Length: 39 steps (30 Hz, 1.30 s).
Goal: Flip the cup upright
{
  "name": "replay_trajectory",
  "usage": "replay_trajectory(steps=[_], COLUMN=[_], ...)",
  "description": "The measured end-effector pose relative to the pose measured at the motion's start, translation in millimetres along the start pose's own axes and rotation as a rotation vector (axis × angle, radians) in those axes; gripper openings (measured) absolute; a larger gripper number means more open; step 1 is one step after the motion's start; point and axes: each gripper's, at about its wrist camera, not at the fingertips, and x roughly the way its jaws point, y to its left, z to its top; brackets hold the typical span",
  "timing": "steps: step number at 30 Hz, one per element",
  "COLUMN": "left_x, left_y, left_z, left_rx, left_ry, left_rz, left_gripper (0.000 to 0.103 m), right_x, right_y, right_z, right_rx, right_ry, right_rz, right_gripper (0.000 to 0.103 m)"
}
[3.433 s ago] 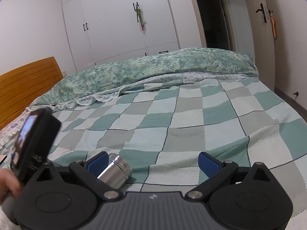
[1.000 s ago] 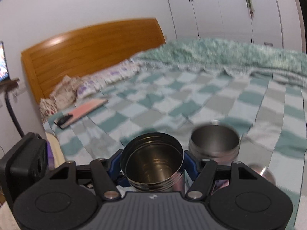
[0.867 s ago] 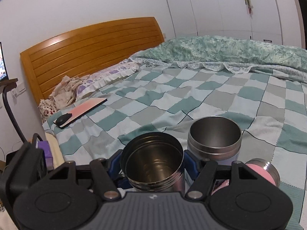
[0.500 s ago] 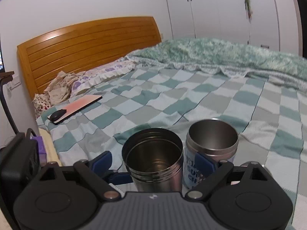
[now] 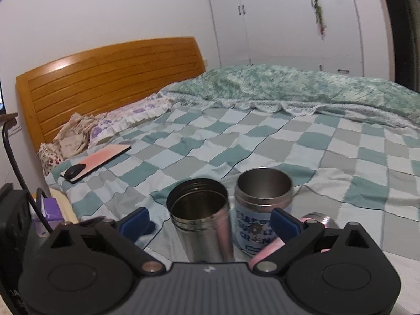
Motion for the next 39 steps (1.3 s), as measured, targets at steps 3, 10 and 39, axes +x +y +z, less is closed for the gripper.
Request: replay_trajectory(steps=[3, 10, 39], left_x=[-14, -46, -220], left_y=[-1, 0, -50], left_z=[1, 5, -32], left_rx=[0.012, -0.016, -0.016], left_ry=[-0.014, -0.064, -0.249], left_rz=[0.03, 0.095, 0.193], left_gripper=[0.103, 0.103, 0.103], right_x=[-23, -63, -206], right_y=[-4, -20, 37], right_z=[-4, -22, -111], right_rx=[-0.005, 0.026, 0.013], right_ry=[-0.033, -0.083, -0.247], right_rz=[-0.05, -0.16, -0.246], right_gripper=[0.102, 0.103, 0.103])
